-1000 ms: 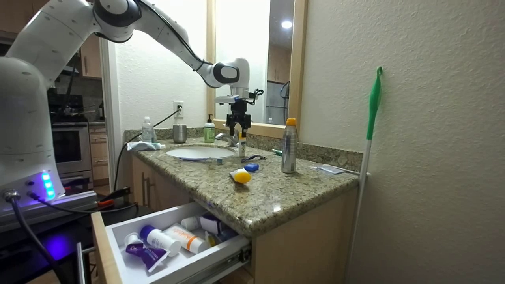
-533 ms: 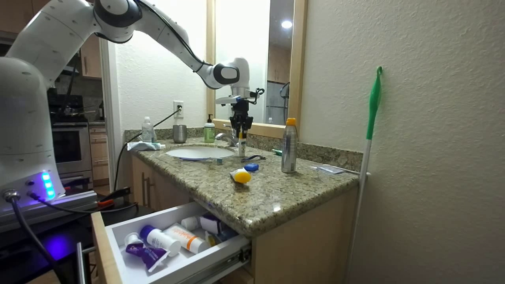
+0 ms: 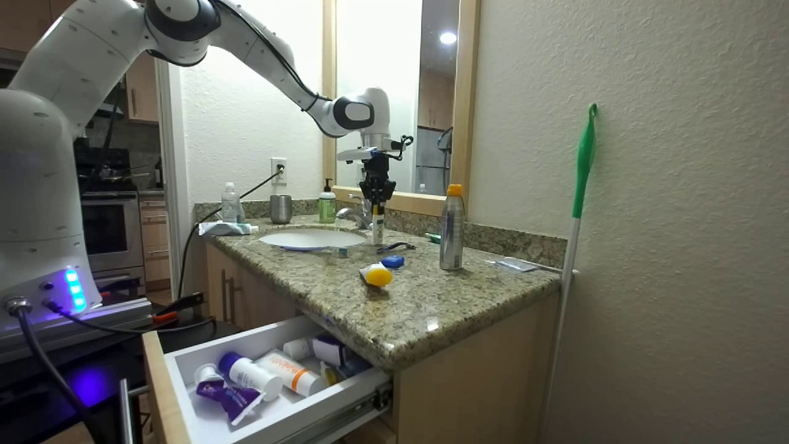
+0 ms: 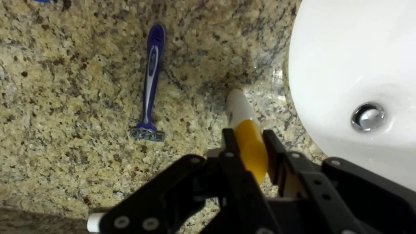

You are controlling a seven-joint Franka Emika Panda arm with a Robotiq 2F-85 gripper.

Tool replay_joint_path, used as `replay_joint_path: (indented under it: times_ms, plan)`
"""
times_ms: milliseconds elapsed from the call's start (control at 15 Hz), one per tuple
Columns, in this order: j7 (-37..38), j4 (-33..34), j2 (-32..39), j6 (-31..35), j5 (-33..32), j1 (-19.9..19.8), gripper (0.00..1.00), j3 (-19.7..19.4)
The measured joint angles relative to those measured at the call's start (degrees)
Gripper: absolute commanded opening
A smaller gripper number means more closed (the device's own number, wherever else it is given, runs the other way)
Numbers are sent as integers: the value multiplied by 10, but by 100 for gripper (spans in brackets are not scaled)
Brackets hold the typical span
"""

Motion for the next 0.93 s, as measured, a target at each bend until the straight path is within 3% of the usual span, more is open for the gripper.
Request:
replay_joint_path:
  times_ms: [333,600,933]
  plan:
    - [-61,-46,-92,-53,-26,-6,6,-12]
    - [-101,-135,-177,-82,-81,-7,6,-42]
    - [-142,-264,-229,-68,-136,-18,6,-92]
